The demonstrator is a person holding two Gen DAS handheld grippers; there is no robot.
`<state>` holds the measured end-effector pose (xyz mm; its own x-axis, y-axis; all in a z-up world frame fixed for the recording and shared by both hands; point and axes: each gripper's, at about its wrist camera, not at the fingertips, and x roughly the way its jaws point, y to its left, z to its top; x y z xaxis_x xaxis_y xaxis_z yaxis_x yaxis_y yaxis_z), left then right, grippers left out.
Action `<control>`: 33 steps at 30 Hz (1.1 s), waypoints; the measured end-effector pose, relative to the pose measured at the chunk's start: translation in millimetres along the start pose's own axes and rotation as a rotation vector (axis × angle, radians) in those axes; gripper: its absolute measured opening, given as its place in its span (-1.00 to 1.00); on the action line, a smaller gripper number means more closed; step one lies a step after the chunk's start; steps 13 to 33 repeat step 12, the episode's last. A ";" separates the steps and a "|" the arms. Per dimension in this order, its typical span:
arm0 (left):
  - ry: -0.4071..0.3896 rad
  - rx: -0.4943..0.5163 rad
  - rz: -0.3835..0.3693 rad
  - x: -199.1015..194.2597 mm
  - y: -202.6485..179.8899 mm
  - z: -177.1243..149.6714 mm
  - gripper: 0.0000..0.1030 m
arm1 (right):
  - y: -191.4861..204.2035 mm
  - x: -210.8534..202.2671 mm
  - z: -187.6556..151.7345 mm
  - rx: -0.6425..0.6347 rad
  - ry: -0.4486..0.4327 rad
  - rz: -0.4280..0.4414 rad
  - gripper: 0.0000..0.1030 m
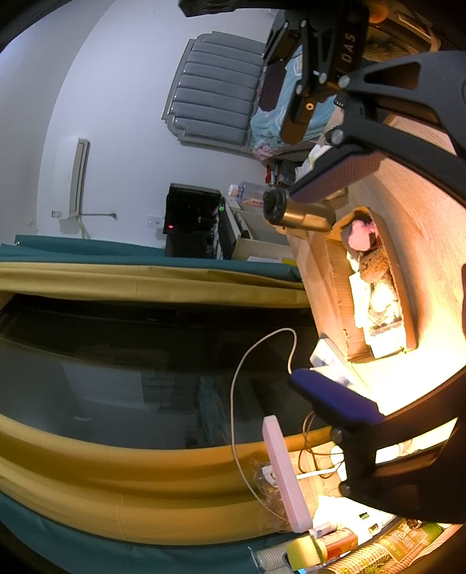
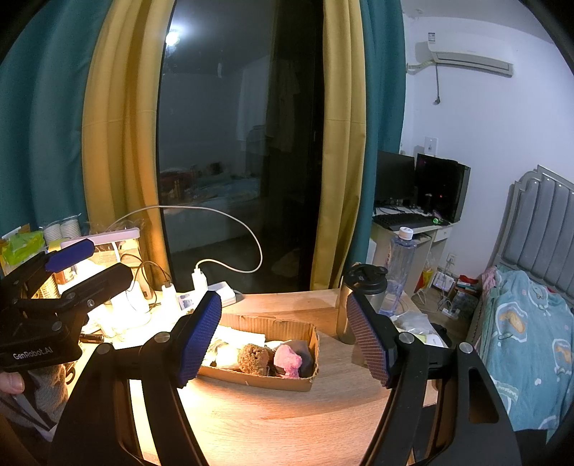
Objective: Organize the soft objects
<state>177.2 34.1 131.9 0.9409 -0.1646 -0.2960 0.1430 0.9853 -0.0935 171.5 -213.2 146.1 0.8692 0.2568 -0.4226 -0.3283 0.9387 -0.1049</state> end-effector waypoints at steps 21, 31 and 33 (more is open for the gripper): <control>0.001 0.001 -0.003 2.5 -0.4 -0.8 0.84 | -1.1 4.0 -6.2 -0.008 0.013 0.019 0.46; 0.001 0.001 -0.003 2.5 -0.4 -0.8 0.84 | -1.1 4.0 -6.2 -0.008 0.013 0.019 0.46; 0.001 0.001 -0.003 2.5 -0.4 -0.8 0.84 | -1.1 4.0 -6.2 -0.008 0.013 0.019 0.46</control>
